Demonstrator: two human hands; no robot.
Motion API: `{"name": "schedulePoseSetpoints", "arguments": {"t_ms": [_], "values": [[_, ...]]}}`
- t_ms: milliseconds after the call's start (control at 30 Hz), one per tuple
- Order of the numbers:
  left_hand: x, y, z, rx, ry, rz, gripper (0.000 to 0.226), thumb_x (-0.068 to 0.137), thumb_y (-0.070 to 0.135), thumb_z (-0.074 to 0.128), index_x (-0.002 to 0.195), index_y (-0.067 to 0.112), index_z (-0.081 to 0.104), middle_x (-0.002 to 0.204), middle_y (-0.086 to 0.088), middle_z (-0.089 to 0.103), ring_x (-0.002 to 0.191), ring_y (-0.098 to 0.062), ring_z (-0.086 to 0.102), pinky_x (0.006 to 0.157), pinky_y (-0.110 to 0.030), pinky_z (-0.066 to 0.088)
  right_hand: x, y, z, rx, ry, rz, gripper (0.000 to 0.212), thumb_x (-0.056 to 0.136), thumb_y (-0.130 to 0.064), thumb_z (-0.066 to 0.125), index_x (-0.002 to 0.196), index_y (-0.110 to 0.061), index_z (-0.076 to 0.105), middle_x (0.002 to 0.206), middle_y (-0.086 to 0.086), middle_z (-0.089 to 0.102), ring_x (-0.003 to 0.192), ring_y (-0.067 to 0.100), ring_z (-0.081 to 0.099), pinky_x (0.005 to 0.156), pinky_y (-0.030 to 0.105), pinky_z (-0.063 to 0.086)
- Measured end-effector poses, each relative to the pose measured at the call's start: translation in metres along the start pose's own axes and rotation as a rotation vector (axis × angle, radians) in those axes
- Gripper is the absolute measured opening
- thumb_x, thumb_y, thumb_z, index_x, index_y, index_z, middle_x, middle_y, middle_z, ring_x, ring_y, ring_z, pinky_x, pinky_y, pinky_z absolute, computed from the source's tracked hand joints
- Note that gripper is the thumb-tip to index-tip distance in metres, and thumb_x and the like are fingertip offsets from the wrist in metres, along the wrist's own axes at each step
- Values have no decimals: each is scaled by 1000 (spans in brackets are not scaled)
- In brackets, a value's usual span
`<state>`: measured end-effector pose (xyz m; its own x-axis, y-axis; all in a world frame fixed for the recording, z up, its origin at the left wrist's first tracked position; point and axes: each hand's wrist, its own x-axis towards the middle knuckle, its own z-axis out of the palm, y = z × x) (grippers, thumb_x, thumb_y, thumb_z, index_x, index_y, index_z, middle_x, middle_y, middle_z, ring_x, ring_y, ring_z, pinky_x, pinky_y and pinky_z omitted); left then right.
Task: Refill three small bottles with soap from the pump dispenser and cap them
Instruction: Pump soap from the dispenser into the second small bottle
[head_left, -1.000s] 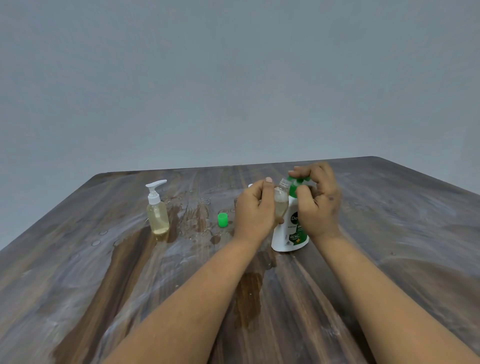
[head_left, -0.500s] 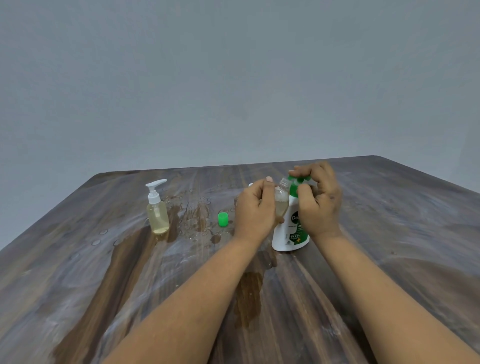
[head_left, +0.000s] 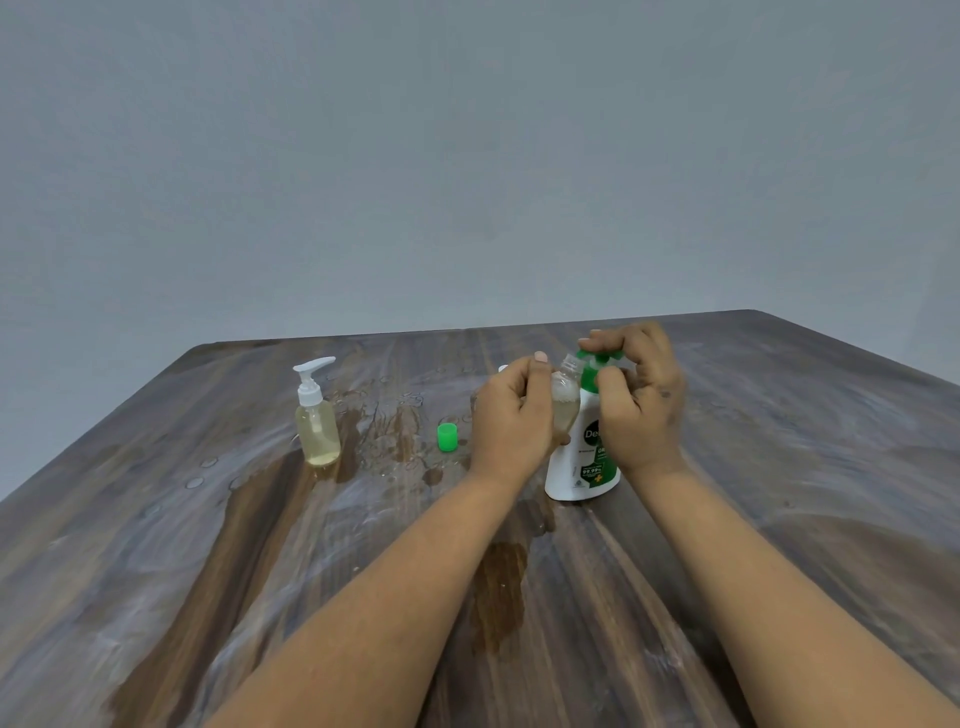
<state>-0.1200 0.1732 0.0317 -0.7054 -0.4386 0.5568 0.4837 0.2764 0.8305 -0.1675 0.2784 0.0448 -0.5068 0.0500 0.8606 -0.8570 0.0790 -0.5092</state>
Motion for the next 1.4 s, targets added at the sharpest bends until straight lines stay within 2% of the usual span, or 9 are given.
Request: {"name": "schedulePoseSetpoints", "arguments": {"t_ms": [200,300,467,667,833,1000,1167,1267,1400], "values": [[0,1,0,7,3,-19,50,104,32,42,76,-7,53,61,-34,52,53,-50,53,45,-56,46,-1,-1,-1,-20,-9,-59,37,69,-3,43,97,-11,66,98,4,59,93,-2,55,78,14,44],[1,0,0,16,7,-26,50,104,32,42,76,-8,53,61,-34,52,53,-50,53,44,-55,46,-1,-3,0,-1,-3,-33,32,70,-9,42,91,-16,64,94,2,59,91,-2,56,77,13,43],[0,0,1,11,6,-18,50,103,33,42,77,-7,55,63,-32,54,55,-50,55,46,-56,49,1,-3,0,4,12,10,27,71,-13,41,84,-17,65,90,-9,56,88,2,57,69,30,50],[1,0,1,8,13,-17,51,103,34,42,75,-7,53,62,-33,52,55,-50,52,51,-58,48,-2,-1,-1,-35,-7,-61,38,68,0,44,96,-14,65,97,0,57,92,-2,54,78,15,44],[0,2,1,2,17,-30,50,104,31,42,75,-8,53,61,-34,52,54,-50,53,46,-57,46,0,-3,-1,16,5,-17,29,71,-11,42,87,-15,65,93,1,59,90,0,56,76,16,46],[-1,2,0,23,6,-11,51,104,32,41,77,-9,54,63,-34,54,56,-50,55,46,-56,46,0,-3,0,2,3,5,29,70,-4,43,85,-16,65,92,4,59,88,0,56,74,15,45],[0,0,0,13,7,-19,50,102,35,42,75,-6,53,65,-33,53,57,-51,54,51,-58,48,-2,-1,-1,-9,-7,-56,37,69,-3,43,96,-14,65,97,-1,57,91,4,57,78,21,47],[1,-1,0,19,9,-13,51,101,37,41,76,-6,54,65,-33,54,57,-50,55,50,-58,48,-1,-1,0,11,1,-25,32,70,-9,42,92,-16,65,95,-2,57,90,1,56,77,18,46],[1,-1,1,7,12,-18,50,102,35,42,76,-5,54,65,-32,53,57,-50,54,49,-58,49,0,1,1,3,6,15,28,72,-6,43,85,-14,66,91,-9,56,88,3,56,66,29,49]]}}
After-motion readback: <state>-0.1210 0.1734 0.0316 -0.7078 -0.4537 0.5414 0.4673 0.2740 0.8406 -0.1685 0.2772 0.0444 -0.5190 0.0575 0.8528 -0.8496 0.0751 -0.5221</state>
